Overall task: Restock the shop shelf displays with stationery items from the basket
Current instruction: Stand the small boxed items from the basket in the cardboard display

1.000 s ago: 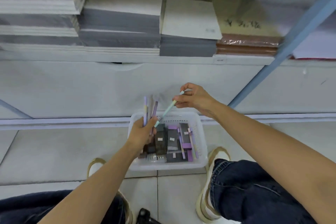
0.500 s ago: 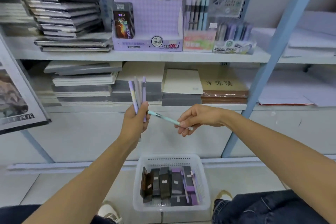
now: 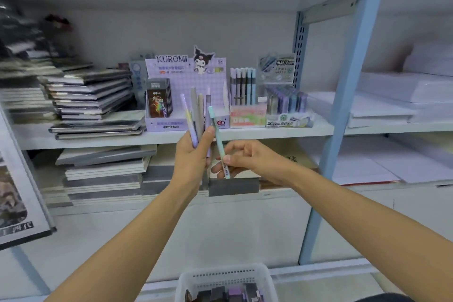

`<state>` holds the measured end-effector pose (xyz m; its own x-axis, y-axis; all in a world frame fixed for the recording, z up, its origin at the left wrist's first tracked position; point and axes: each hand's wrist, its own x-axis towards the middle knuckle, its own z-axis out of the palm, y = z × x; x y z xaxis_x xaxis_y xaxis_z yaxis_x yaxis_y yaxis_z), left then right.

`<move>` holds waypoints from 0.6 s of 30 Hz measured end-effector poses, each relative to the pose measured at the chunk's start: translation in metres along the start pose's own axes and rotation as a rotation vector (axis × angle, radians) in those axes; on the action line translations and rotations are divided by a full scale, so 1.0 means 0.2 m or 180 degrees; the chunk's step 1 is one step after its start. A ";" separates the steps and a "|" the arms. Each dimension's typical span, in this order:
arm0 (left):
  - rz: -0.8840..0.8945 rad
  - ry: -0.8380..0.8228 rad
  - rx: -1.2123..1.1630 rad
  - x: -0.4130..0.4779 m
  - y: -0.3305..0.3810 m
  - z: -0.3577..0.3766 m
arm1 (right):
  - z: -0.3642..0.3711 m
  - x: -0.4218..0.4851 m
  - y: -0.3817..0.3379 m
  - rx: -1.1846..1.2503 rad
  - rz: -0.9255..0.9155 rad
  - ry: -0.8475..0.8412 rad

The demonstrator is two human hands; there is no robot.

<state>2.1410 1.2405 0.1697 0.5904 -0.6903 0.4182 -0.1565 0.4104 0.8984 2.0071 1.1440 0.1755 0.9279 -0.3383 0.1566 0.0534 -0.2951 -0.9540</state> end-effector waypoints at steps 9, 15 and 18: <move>0.0278 -0.0229 -0.0066 0.20 0.12 0.06 | -0.13 0.10 -0.17 -0.0538 -0.0371 0.0622; 0.0403 -0.0418 0.0152 0.31 0.16 0.12 | -0.26 0.19 -0.36 -0.0083 -0.0987 0.1762; 0.0423 -0.0484 0.0130 0.33 0.16 0.15 | -0.29 0.24 -0.41 -0.0282 -0.0965 0.1783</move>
<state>2.1515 1.1903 0.2305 0.4364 -0.7150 0.5461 -0.2589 0.4815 0.8373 2.0260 1.1009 0.2754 0.5417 -0.6368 0.5486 0.2302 -0.5154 -0.8255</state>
